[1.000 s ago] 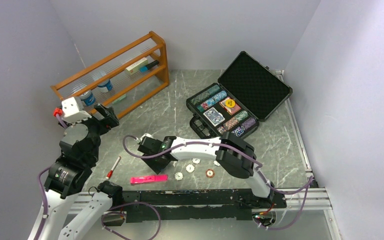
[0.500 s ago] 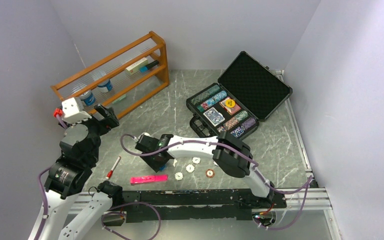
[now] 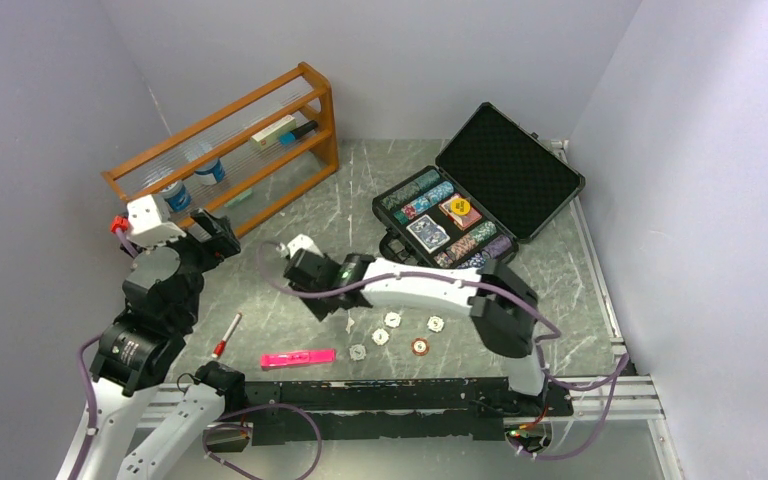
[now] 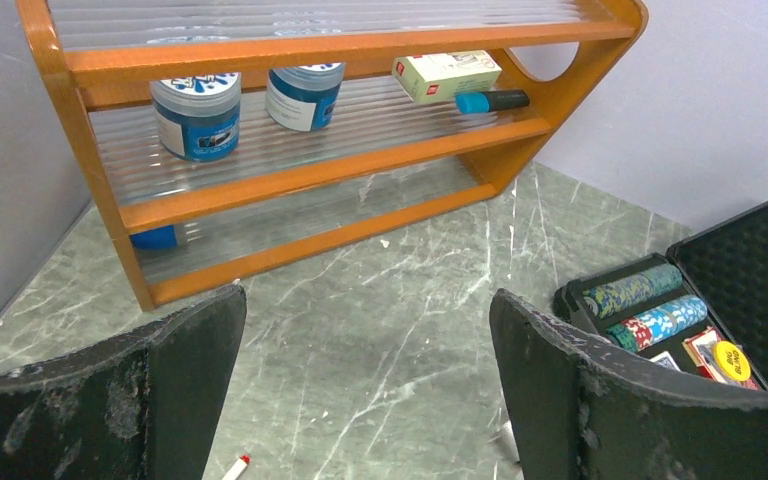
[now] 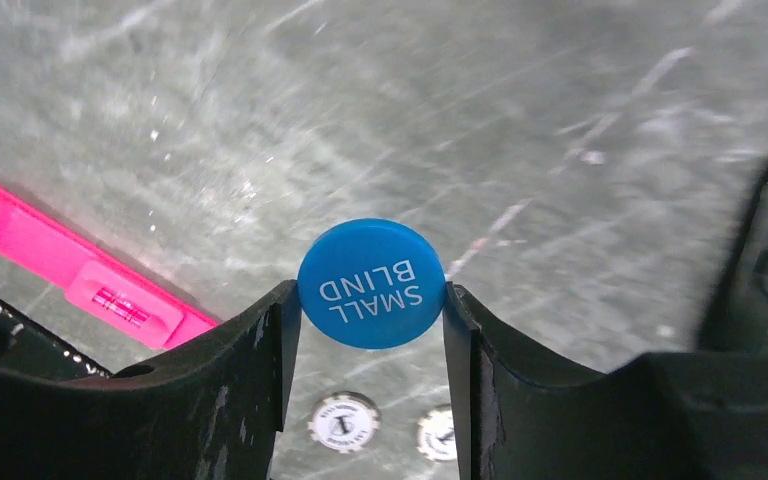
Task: Pack up texas hold em set
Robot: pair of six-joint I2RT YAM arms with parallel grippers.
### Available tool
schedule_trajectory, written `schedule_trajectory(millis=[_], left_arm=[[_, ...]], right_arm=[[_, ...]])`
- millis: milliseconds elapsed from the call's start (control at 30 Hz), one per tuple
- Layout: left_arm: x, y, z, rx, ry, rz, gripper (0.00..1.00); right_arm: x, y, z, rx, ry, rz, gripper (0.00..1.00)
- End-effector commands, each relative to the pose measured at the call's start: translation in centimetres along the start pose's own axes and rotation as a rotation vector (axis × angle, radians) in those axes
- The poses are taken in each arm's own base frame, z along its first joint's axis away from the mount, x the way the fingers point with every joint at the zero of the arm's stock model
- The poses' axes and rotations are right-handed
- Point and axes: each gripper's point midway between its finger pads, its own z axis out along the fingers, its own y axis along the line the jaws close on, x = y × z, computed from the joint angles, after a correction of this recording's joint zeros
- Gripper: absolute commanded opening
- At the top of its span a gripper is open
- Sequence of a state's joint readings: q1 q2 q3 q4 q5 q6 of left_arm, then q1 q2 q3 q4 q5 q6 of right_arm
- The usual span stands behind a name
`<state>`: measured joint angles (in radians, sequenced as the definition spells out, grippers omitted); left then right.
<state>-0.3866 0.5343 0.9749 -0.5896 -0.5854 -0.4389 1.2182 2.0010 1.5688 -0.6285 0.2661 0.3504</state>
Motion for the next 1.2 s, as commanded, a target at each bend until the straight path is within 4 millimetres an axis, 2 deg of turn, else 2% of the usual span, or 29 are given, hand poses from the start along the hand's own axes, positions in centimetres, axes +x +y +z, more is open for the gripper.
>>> schedule_trajectory(millis=[0,133,267,367,467,600,800,933,1167], left_arm=[[-0.7,-1.0,0.0,0.029,0.009,-0.029,0.97],[-0.3,-1.3,0.2,0.035,0.030,-0.028,0.97],[0.2,-2.0,0.4,0.065,0.040,-0.036,0.97],[0.6,-2.4,0.6,0.086,0.050,-0.036,0.97],[0.8,-2.7,0.8,0.091,0.060,-0.038,0.97],[1.4,-2.9,0.9,0.098,0.078,-0.044,0.97],[3.1,-3.9,1.1,0.150,0.127,-0.068,0.97],[3.6,-3.8,1.2,0.144,0.143,-0.065,0.97],[3.5,-3.1,1.0,0.124,0.131,-0.057,0.97]], right_arm=[[-5.1,-6.4,-4.4,0.121,-0.185,0.118,0.46],[-5.6,-12.7,-5.8,0.215,-0.214,0.245,0.46],[-4.4,-19.2,-6.5,0.319,-0.201,0.373,0.46],[-2.6,-22.8,-6.4,0.361,-0.177,0.464,0.46],[-0.9,-25.3,-6.1,0.371,-0.159,0.529,0.47],[0.6,-27.7,-5.3,0.390,-0.136,0.587,0.47],[2.2,-30.0,-4.3,0.428,-0.108,0.665,0.47],[2.4,-30.7,-3.9,0.425,-0.098,0.682,0.48],[3.6,-30.8,-2.9,0.423,-0.031,0.682,0.57]])
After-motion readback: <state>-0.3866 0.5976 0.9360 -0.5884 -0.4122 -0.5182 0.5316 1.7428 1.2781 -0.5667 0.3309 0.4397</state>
